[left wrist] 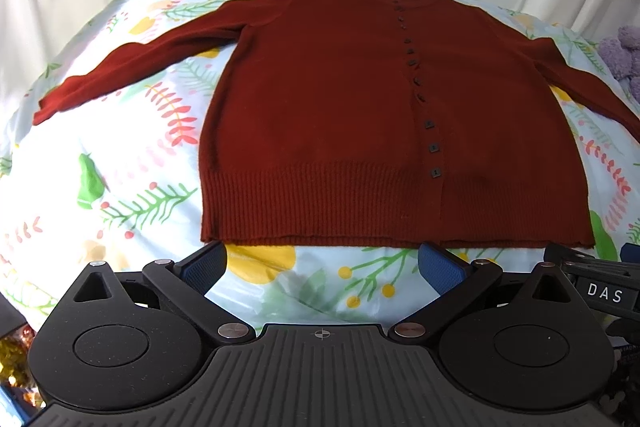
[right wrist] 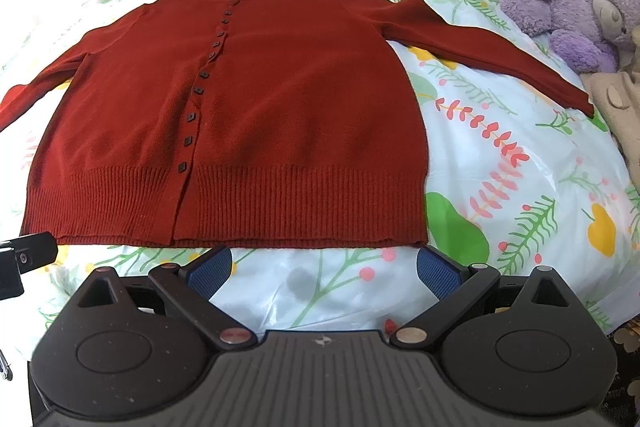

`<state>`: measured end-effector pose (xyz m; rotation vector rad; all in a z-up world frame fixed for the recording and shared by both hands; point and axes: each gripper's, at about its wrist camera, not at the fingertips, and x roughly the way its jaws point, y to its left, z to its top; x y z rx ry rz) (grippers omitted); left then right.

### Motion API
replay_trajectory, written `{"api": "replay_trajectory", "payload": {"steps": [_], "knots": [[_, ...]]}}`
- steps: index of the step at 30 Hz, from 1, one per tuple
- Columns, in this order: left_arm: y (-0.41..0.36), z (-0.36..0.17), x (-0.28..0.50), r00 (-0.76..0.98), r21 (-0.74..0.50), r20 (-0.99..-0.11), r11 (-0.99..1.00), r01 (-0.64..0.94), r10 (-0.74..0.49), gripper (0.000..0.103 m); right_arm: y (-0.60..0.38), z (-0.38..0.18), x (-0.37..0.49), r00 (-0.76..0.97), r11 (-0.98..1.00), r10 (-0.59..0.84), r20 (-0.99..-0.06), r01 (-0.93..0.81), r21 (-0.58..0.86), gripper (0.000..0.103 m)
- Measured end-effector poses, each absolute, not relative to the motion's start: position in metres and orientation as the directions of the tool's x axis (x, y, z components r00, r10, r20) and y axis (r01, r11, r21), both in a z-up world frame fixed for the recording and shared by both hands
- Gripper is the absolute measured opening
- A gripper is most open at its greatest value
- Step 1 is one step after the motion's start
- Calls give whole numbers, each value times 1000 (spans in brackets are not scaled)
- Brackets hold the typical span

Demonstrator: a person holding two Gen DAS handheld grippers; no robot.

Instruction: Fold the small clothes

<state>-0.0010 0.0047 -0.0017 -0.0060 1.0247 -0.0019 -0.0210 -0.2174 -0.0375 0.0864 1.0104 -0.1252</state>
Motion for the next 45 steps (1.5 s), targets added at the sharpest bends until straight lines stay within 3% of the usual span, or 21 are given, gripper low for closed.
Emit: {"api": "replay_trajectory", "payload": {"steps": [45], "knots": [[-4,-1,7,513,4,-859,1000,10,-2,103,-222,-40,-15,508,988,-70,-859,155,11,99]]}}
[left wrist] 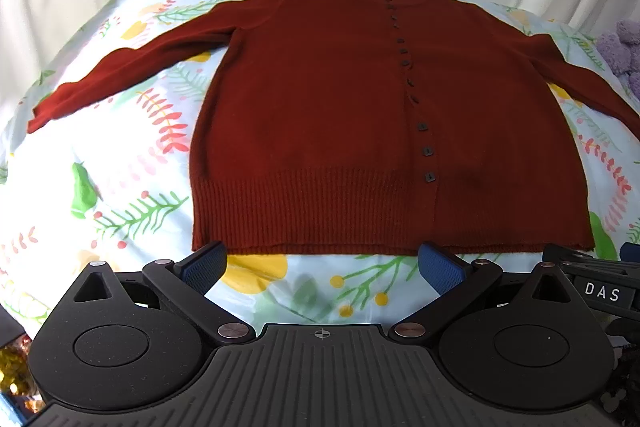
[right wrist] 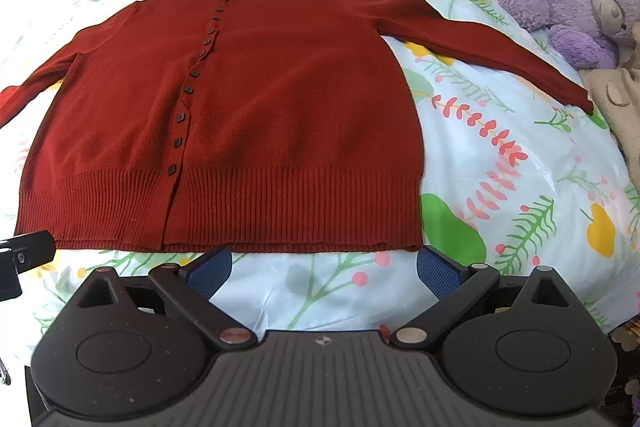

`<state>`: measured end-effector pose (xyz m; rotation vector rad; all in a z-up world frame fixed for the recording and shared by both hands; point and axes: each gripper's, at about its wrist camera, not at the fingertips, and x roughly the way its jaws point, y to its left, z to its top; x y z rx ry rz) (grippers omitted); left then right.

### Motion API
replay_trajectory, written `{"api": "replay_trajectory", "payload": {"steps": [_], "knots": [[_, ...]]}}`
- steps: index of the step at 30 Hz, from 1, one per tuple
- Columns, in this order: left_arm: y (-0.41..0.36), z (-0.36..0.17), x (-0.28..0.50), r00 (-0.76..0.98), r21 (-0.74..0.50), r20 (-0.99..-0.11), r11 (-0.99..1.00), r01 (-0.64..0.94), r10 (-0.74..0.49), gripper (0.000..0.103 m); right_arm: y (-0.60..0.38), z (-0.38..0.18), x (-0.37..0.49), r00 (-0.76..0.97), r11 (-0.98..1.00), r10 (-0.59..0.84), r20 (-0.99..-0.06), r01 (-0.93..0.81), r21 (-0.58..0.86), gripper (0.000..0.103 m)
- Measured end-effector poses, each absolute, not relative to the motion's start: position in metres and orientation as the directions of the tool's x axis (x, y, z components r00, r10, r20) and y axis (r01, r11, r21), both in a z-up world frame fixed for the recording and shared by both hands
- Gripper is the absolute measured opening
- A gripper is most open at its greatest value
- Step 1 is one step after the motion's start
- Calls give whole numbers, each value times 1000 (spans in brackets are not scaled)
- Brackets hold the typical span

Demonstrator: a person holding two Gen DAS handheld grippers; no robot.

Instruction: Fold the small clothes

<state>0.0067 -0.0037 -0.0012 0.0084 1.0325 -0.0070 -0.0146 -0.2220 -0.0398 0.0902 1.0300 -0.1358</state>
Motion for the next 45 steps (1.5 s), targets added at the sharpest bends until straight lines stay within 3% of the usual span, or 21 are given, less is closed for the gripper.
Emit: {"api": "replay_trajectory", "payload": {"steps": [38,45], "knots": [[-9,-9,8,497,15,-868,1000,-1,13,103,-227,-50,-7,489,989,-43,-871,146,33,99],[-9,-14,12,483,-13,-875,1000,-10,-6,103,-236,-53,-5,506,979,67,-860,132,153,99]]}}
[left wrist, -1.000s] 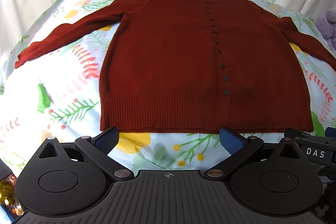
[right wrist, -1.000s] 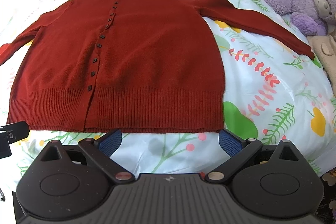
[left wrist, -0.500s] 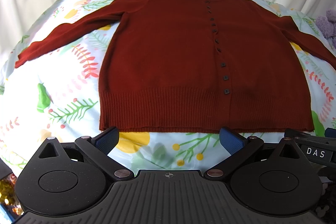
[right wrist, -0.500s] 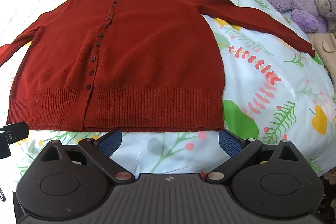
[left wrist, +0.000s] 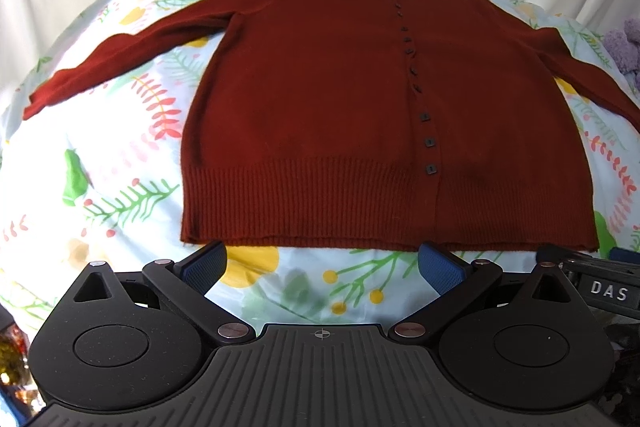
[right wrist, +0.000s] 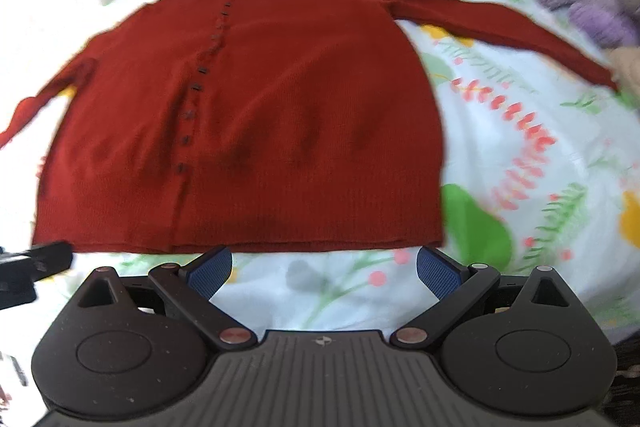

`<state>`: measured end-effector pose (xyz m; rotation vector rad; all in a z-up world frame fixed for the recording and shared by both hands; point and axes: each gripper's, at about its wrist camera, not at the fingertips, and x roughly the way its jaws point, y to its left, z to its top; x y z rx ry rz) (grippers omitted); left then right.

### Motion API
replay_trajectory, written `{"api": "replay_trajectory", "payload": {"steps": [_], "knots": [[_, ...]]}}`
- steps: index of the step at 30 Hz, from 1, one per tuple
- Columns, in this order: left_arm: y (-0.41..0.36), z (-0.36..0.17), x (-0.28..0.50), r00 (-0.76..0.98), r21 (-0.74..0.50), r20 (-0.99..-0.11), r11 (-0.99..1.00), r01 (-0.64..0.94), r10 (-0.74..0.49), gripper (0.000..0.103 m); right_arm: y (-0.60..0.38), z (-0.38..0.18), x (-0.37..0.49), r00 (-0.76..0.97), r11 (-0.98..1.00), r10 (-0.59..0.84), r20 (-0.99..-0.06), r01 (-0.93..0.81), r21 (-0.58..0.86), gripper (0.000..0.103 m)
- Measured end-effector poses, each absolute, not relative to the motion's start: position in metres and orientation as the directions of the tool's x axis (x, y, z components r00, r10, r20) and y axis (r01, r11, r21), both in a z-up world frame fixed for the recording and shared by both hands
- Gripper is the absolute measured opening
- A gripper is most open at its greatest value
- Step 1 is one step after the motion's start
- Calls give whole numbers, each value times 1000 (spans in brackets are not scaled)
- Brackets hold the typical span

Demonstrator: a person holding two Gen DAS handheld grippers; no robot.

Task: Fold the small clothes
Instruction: 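Grasp the cardigan sleeve cuff nearest the teddy bear with the right gripper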

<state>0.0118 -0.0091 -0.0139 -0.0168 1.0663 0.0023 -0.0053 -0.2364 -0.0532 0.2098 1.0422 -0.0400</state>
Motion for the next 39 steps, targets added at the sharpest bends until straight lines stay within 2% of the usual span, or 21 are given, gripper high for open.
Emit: {"api": "replay_trajectory", "payload": {"steps": [3,6,9,12,13,14,15,17,18,20,26,29,33,34,35,37,39], "knots": [[-6,-15,18,491,-67,-870,998,-20,-48,103,-254,-55,-7,595,941,211,-775,92,327,99],[1,-16,29,505,-134,-858,990,-45,-93,103,-286,-57,-8,738,874,297,-606,45,483,99],[5,-17,47,507,-178,-852,983,-43,-132,103,-332,-60,6,809,838,217,-546,132,529,99],[5,-15,64,521,-181,-843,983,-36,-136,103,-399,-68,25,851,713,137,-507,271,647,98],[5,-16,70,519,-182,-844,983,-34,-138,103,-428,-72,30,867,649,92,-489,320,690,95],[5,-17,75,516,-184,-845,982,-36,-140,103,-451,-75,35,879,600,47,-475,355,717,87],[6,-19,84,512,-195,-846,980,-44,-145,103,-470,-79,38,878,563,-3,-479,397,725,81],[9,-23,97,510,-215,-846,975,-59,-155,103,-508,-86,47,861,498,-114,-495,481,722,49],[11,-26,106,508,-228,-846,971,-70,-162,103,-525,-90,52,854,473,-145,-500,504,723,45],[14,-31,119,503,-248,-847,965,-83,-174,103,-556,-104,61,816,389,-200,-542,574,721,27],[21,-49,155,487,-275,-853,955,-114,-188,103,-600,-141,71,724,186,-297,-622,683,706,24],[23,-56,167,474,-324,-848,939,-113,-236,103,-612,-159,77,741,74,-265,-617,654,753,23],[28,-60,179,473,-367,-837,923,-116,-274,103,-622,-173,77,783,-3,-278,-557,579,815,21],[29,-60,182,475,-378,-833,919,-113,-285,103,-624,-173,81,779,-1,-280,-561,584,812,10],[30,-59,184,478,-391,-827,914,-109,-297,103,-624,-171,87,765,16,-281,-580,608,794,6],[33,-57,189,496,-431,-801,898,-88,-335,103,-613,-153,99,742,131,-329,-583,648,751,6],[32,-52,196,518,-452,-778,889,-71,-354,103,-581,-120,120,781,364,-342,-522,623,693,6]]}}
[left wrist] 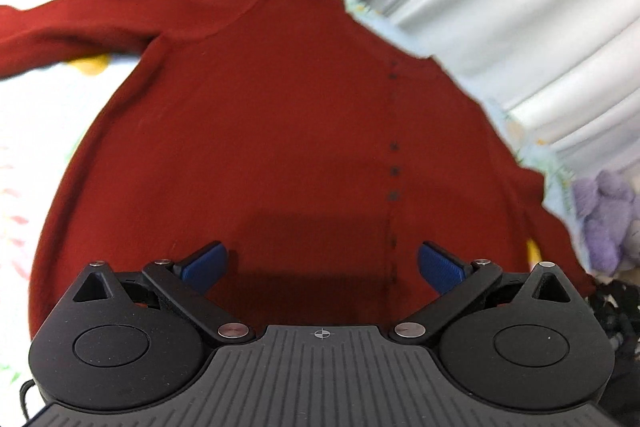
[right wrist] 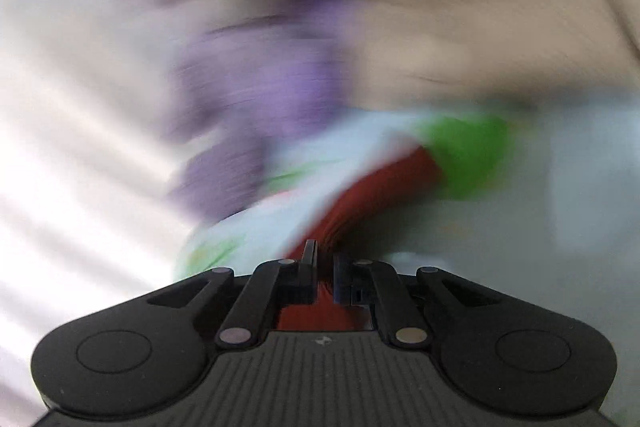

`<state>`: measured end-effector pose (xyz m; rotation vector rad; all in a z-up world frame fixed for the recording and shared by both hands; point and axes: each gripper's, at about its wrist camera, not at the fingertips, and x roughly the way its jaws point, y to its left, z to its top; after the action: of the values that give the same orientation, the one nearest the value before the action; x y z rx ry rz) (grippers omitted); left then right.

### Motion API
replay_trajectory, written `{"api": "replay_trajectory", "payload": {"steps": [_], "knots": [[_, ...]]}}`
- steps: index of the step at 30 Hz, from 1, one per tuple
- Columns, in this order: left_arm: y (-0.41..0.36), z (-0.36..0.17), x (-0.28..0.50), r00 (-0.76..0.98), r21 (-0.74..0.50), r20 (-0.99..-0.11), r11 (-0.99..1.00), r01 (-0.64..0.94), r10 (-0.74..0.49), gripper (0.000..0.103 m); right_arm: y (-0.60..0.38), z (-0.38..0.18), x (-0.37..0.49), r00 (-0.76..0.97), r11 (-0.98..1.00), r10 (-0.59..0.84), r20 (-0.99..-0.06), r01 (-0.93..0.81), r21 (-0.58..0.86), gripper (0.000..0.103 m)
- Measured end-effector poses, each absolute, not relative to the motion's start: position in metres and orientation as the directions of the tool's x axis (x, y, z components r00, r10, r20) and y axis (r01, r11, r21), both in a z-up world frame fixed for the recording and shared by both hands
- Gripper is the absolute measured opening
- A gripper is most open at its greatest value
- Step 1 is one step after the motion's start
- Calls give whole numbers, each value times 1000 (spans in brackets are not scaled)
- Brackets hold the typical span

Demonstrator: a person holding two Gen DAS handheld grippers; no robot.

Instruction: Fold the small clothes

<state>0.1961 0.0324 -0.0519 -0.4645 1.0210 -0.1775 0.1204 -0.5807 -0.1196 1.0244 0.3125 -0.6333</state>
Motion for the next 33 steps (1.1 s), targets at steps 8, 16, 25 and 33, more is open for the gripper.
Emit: {"api": "replay_trajectory", "payload": {"steps": [8,16,25,33], "knots": [[20,-47,249,540,-688,-601,725,25,-589,103,-355,-50,178,895,810,338,-292,-118,575,7],[11,-79,302,448,-769,-563,639,24,-694,102,-308,-110,185,744,789,432,-510,-38,613,12],[21,-107,302,346,-772,-611,632,-61,-712,85,-320,-108,142,739,762,400,-541,60,645,14],[22,-119,304,353,-793,-597,597,-124,-720,72,-320,-113,141,726,766,372,-578,111,633,14]]}}
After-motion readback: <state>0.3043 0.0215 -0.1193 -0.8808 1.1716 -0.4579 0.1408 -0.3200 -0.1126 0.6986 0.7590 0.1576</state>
